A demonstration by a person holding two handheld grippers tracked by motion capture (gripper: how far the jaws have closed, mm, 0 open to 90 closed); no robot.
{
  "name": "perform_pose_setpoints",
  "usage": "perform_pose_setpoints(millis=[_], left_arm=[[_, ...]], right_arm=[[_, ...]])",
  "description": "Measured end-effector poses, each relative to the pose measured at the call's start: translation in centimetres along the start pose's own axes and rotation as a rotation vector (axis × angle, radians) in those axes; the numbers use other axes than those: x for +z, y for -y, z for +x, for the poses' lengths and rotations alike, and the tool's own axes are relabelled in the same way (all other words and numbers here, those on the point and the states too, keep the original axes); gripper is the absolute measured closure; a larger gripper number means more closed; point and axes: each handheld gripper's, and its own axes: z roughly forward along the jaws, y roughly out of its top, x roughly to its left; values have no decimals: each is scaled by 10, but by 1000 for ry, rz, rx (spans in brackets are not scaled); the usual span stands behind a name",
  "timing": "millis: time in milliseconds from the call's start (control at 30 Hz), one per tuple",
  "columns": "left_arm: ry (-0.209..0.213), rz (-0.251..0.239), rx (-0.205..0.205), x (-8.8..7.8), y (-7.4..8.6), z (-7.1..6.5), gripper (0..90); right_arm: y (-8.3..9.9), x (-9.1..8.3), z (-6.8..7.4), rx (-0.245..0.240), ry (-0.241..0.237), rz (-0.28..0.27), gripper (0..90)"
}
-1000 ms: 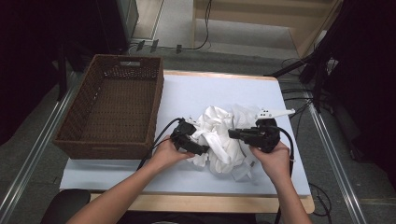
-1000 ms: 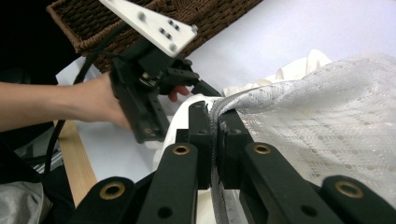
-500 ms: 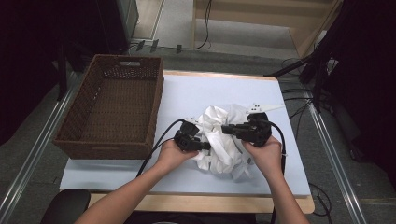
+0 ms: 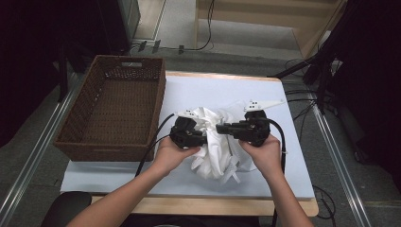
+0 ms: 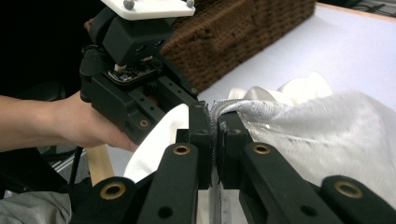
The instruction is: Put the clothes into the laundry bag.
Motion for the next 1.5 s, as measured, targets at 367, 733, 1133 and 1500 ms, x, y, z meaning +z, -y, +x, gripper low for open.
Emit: perform_pose_setpoints(millis=[367,733,1133,1500], left_arm=[[11,3,49,61,-9,-18,790],[-4,-43,-9,75,-12,-3,788],[-108,-95,-26,99,-15,6,786],[9,17,-7,81,-26,13,601]], right_arm=[[25,-16,-10,49,5,9,883],[34,-20,1,-22,-39,100,885],[47,-24,0,16,-50,113,895],[57,-31,-20,42,7,29,888]])
